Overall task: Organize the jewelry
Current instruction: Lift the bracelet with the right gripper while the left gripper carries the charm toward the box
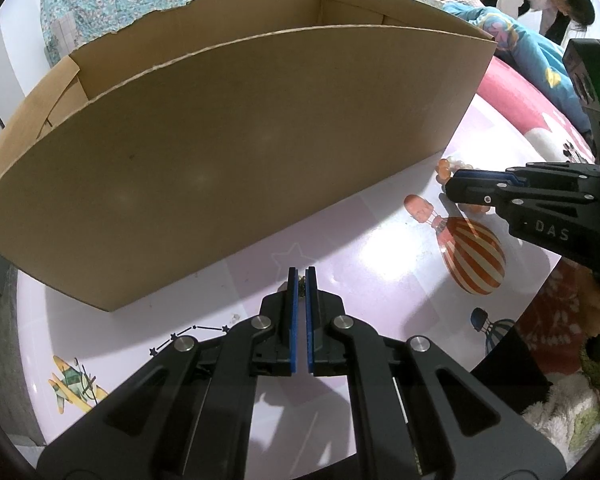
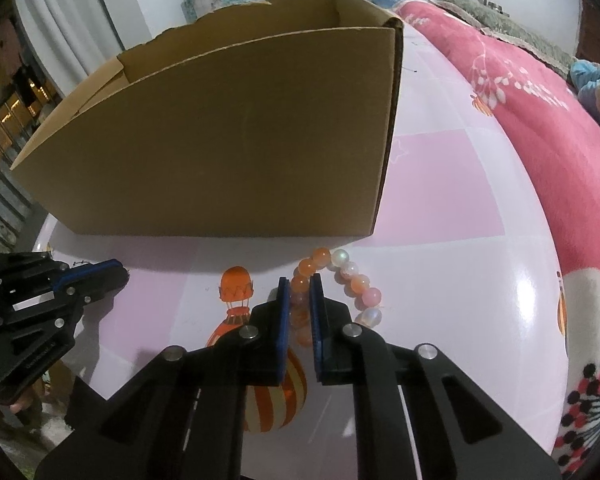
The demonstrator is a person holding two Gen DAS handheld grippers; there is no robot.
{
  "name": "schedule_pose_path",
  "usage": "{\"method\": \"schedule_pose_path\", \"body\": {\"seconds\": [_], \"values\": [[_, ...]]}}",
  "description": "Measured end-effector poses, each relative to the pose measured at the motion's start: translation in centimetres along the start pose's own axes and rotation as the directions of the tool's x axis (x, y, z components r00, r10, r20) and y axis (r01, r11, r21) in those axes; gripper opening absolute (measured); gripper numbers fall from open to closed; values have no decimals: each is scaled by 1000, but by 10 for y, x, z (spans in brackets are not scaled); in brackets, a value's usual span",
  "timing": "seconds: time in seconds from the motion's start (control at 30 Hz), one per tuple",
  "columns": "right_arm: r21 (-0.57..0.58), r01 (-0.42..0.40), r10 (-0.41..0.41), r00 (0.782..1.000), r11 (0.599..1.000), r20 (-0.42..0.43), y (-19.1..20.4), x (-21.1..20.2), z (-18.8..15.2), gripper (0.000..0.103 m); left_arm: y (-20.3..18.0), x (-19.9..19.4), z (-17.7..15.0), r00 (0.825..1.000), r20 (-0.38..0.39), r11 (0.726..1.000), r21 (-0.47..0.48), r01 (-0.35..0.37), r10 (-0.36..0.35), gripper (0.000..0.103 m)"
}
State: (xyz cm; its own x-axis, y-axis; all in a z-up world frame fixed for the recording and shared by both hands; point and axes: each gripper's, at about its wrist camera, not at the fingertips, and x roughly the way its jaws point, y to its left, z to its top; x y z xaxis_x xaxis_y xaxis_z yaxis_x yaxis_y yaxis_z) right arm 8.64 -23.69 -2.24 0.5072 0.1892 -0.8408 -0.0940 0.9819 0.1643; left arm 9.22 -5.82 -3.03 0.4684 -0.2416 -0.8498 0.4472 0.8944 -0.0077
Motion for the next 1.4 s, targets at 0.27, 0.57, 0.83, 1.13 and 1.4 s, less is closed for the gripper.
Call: {"method": "schedule_pose_path", "body": {"seconds": [0.27,0.57,0.83,1.13,1.4], "values": [[-9,-36,36,999,999,-9,3,-7,-2,10,-1,-1,0,1000,-2,1000,-1,-3,3,2],[-15,-45,44,999,999,-30,7,-4,-3,21,0,0,2,1000,-3,1000,0,-2,2,2],[-67,4,-6,1000,998,-26,19,2,-1,21,-2,0,2,1000,-4,1000,1,-11,11,2],[-85,35,-37,999,996,-16,28,6,1,20,-4,0,2,1000,-4,1000,4,-15,15,3],[-59,39,-40,999,997,-12,24,5,1,13,-5,0,2,1000,-4,1000,7,-16,16,3]]}}
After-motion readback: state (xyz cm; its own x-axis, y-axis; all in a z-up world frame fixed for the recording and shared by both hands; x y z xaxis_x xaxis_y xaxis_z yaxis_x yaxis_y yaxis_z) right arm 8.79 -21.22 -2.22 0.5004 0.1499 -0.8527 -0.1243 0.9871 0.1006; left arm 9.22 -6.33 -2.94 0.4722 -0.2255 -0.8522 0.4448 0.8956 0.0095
